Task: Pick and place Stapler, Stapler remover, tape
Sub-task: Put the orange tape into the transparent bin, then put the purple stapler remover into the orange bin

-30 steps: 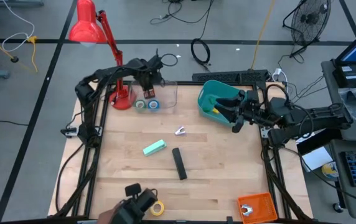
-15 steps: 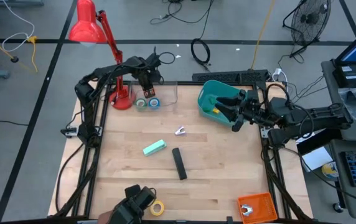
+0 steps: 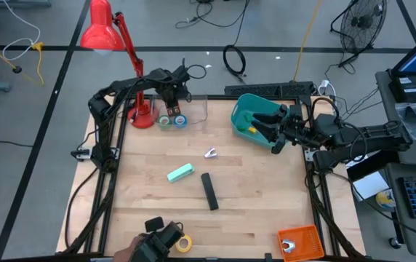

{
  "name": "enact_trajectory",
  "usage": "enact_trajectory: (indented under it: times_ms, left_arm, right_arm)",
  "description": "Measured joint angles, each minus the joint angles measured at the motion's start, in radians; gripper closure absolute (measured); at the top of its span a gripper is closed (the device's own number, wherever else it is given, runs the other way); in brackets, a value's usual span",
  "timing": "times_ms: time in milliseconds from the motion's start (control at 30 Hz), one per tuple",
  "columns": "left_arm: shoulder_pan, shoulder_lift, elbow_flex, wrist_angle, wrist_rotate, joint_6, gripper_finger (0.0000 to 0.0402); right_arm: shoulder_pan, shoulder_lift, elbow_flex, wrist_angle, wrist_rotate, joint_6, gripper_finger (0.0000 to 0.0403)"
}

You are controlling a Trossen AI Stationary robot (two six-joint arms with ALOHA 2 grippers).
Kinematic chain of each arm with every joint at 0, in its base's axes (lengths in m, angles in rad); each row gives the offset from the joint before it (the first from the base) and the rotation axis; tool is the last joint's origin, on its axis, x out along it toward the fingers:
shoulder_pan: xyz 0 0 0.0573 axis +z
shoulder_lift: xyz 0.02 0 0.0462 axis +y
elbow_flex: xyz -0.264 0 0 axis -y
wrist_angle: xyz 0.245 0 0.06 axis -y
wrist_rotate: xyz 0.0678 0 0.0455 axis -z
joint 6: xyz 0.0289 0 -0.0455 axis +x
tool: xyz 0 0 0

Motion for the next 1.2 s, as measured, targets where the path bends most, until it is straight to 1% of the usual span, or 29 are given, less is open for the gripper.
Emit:
enact_trajectory:
  times_ms: [100,167,233,333,467,600,733,833,933,1000,1067,1200]
  left_arm:
    - [-0.002,0.0,-0.008,0.005,-0.016,-0.027,0.0253]
    - [-0.004,0.0,-0.009,0.004,-0.02,-0.046,0.0219]
    - [-0.007,0.0,-0.009,0.005,-0.036,-0.062,0.0195]
    - [-0.007,0.0,0.01,-0.019,-0.06,-0.089,0.0178]
    - [-0.005,-0.019,0.074,-0.049,-0.067,-0.119,0.0178]
    - [-0.014,-0.059,0.168,-0.061,-0.035,-0.165,0.0197]
    - [-0.038,-0.1,0.259,-0.098,0.083,-0.26,0.0218]
    - [-0.069,-0.136,0.296,-0.12,0.207,-0.344,0.0228]
    - [-0.119,-0.172,0.301,-0.148,0.341,-0.424,0.0234]
    - [-0.169,-0.195,0.301,-0.172,0.405,-0.464,0.0236]
    - [-0.232,-0.211,0.301,-0.204,0.428,-0.488,0.0236]
    - [-0.381,-0.228,0.301,-0.257,0.412,-0.518,0.0236]
  right_arm:
    - [0.0,0.0,0.0,0.0,-0.002,0.0,0.0248]
    - [0.001,0.0,0.0,0.0,-0.002,0.0,0.0248]
    - [0.002,0.0,0.0,0.0,-0.002,0.0,0.0248]
    - [0.002,0.0,0.0,0.0,-0.002,0.0,0.0248]
    - [0.002,0.0,0.0,-0.001,-0.002,0.0,0.0248]
    - [0.002,0.0,0.0,-0.001,-0.002,-0.004,0.0248]
    - [0.002,0.0,0.0,-0.001,-0.003,-0.004,0.0248]
    - [0.003,0.0,0.0,-0.001,-0.015,-0.004,0.0248]
    - [0.003,0.0,0.0,-0.003,-0.029,-0.004,0.0248]
    - [0.003,0.0,0.0,-0.012,-0.029,-0.004,0.0248]
    - [0.005,0.0,0.0,-0.029,-0.03,-0.004,0.0248]
    - [0.009,0.0,0.0,-0.045,-0.03,-0.01,0.0248]
